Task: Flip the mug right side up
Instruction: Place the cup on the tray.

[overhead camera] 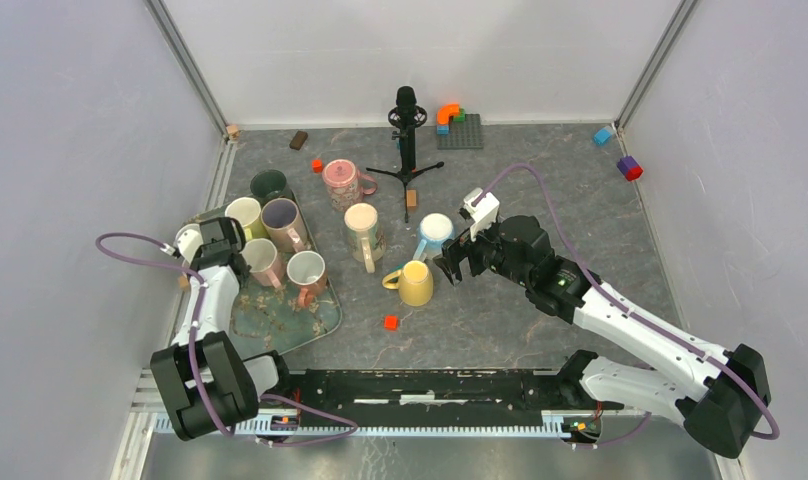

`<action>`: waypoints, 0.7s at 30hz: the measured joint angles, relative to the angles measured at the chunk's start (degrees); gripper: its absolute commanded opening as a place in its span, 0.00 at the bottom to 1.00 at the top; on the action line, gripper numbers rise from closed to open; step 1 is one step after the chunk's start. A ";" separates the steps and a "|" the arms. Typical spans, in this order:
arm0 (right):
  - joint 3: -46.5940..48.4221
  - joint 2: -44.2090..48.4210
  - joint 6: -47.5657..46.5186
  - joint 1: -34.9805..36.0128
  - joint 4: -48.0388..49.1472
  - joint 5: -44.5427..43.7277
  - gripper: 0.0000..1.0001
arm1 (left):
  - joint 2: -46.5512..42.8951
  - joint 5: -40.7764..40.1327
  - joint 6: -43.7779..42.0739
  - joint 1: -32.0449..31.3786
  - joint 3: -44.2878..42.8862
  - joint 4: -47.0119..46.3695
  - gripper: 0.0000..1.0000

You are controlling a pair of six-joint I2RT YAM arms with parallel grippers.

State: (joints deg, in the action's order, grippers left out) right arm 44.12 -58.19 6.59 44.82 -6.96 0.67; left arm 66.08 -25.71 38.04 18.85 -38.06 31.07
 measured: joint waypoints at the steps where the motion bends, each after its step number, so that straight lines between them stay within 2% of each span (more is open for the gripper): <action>1: 0.00 0.00 0.00 0.00 0.00 0.11 0.98 | 0.00 0.13 0.00 0.11 0.00 -0.02 0.02; 12: 0.00 -0.22 0.00 0.00 0.00 0.87 0.98 | 0.00 1.05 -0.02 1.42 0.00 -0.04 0.03; 21: -0.02 -0.81 0.00 0.00 0.02 1.33 0.98 | 0.52 2.05 -0.02 2.62 0.00 -0.68 0.21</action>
State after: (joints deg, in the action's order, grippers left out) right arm 44.10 -59.00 6.59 44.82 -6.94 2.00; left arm 66.61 -23.66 38.02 21.47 -38.06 30.39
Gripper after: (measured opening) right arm 0.982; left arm 0.251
